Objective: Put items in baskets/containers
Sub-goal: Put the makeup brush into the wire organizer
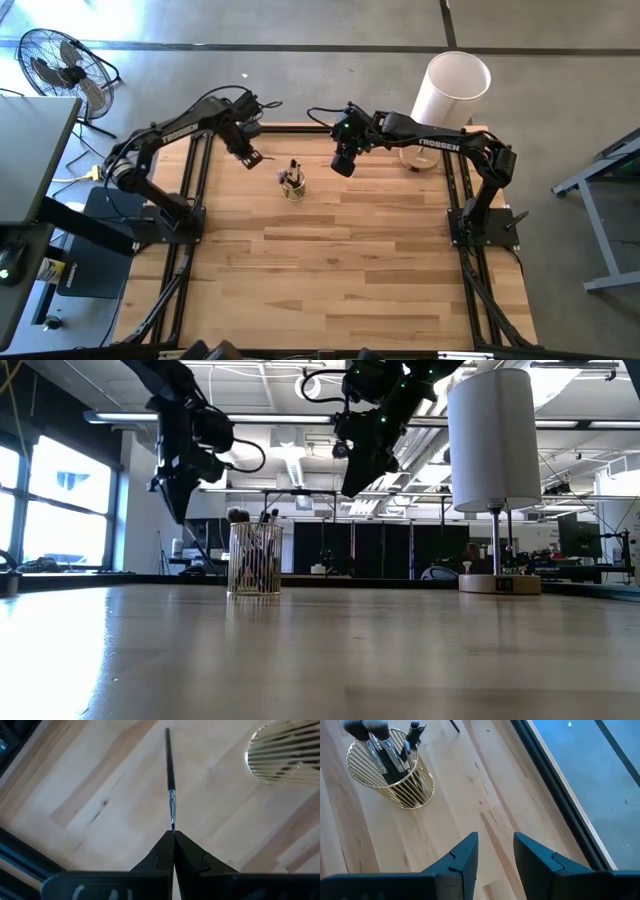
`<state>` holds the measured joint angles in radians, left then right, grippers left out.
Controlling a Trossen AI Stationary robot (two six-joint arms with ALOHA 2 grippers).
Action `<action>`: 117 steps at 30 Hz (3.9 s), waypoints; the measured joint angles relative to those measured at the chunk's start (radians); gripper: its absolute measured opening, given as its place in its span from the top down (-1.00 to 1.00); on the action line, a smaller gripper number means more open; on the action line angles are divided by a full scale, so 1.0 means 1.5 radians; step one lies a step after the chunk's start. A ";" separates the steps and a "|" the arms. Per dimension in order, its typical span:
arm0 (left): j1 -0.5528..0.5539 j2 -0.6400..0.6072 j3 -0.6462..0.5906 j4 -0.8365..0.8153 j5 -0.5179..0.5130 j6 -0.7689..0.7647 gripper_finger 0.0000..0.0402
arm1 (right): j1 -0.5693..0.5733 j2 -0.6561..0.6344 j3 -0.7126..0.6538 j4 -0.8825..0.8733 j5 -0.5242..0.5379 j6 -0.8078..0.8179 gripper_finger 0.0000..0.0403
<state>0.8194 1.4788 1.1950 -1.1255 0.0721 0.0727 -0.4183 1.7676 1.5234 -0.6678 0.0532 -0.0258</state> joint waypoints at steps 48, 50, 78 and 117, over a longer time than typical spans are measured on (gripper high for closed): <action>-0.102 -0.115 -0.017 -0.025 -0.019 -0.186 0.99 | 0.000 0.000 0.000 0.000 -0.004 -0.058 0.41; -0.112 -0.115 -0.036 -0.026 -0.023 -0.193 0.96 | 0.000 0.000 0.000 0.000 -0.004 -0.058 0.41; -0.163 -0.115 -0.351 0.179 -0.078 -0.237 0.42 | 0.000 0.000 0.000 0.035 -0.003 -0.041 0.41; -0.163 -0.008 -0.323 0.127 -0.068 -0.245 0.99 | 0.000 0.000 0.000 0.034 -0.003 -0.022 0.41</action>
<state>0.5743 1.4670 0.7106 -0.9354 -0.0302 -0.2944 -0.4179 1.7679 1.5230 -0.6167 0.0485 -0.0589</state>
